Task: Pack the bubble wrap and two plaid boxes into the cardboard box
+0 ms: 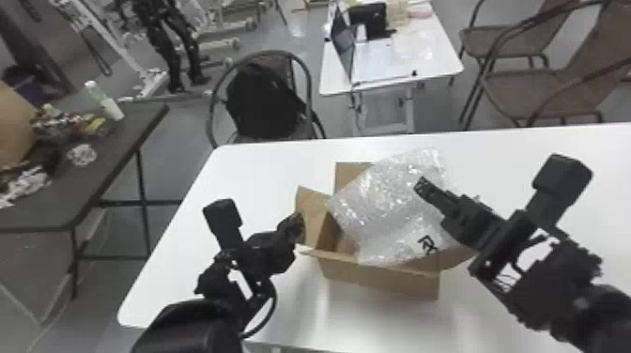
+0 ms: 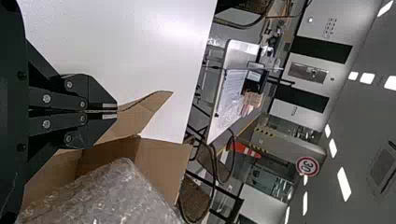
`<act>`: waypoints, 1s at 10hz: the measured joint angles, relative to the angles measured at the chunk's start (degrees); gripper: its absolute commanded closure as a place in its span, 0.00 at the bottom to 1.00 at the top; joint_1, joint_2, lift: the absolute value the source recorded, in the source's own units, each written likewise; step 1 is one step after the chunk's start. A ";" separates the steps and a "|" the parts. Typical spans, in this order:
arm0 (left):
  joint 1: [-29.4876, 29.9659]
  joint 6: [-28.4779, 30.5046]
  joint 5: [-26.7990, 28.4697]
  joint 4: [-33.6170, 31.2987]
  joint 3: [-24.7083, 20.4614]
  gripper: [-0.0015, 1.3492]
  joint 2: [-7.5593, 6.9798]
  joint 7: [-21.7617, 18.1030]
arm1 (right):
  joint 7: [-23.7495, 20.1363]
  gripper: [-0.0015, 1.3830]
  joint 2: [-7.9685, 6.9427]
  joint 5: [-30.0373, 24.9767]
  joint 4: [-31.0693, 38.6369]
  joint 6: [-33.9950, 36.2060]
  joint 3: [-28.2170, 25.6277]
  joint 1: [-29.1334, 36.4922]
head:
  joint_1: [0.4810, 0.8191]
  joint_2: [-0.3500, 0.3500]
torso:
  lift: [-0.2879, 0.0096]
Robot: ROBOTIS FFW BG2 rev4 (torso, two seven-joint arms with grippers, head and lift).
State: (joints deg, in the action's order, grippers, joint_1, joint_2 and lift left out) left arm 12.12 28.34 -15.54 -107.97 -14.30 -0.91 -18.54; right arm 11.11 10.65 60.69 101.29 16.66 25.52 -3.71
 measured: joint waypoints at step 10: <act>2.05 -3.64 -2.18 -0.23 -1.42 0.88 0.78 0.27 | -18.67 0.23 -4.94 -35.19 18.22 5.93 -28.40 19.98 | 0.63 0.65 | 0.66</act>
State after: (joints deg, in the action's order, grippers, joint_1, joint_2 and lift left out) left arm 14.17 24.70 -17.72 -108.20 -15.71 -0.13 -18.28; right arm -7.56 5.71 25.49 119.51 22.60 -2.88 16.27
